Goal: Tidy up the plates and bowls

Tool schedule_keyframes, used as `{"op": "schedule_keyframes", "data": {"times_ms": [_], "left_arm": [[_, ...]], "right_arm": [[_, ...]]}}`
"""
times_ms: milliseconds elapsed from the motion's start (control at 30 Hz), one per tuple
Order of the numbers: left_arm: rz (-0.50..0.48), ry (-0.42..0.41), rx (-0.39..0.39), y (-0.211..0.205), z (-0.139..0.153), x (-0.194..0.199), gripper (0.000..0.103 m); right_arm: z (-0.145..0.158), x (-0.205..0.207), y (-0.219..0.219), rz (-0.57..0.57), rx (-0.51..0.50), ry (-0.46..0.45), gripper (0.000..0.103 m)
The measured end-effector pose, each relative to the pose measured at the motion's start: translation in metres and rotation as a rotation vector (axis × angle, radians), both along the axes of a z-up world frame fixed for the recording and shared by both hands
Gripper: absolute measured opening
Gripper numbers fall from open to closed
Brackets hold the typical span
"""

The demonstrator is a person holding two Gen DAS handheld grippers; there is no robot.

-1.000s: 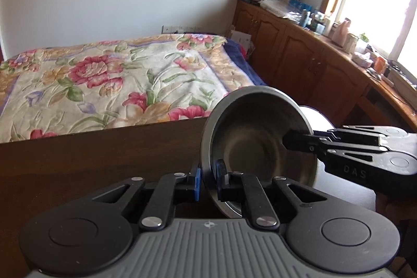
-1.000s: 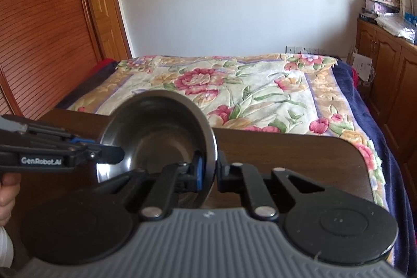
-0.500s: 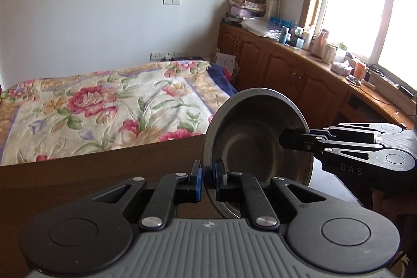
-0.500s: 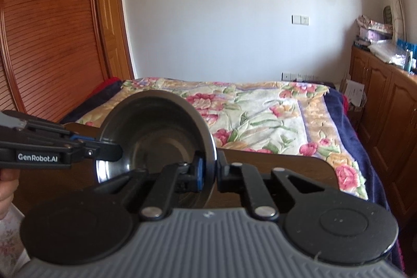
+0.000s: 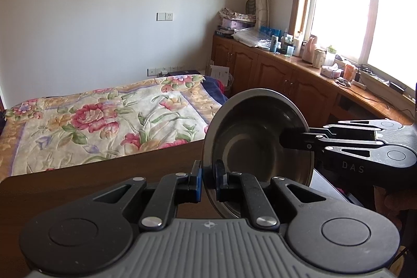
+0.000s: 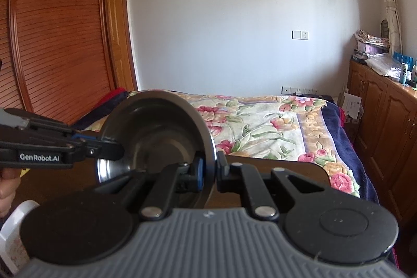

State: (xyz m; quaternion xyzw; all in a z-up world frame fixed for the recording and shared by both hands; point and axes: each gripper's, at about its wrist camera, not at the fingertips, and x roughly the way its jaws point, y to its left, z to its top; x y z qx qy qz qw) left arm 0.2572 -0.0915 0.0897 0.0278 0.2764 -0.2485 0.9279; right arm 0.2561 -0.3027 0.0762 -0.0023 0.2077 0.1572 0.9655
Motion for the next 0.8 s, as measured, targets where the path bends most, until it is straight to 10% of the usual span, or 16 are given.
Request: {"op": "schedule_keyframes", "data": {"times_ms": [800], "left_arm": [[-0.034,0.019,-0.005,0.021,-0.039,-0.090,0.011]], "right_arm": [[-0.025,-0.072,0.016,0.024,-0.034,0.033,0.012]]}}
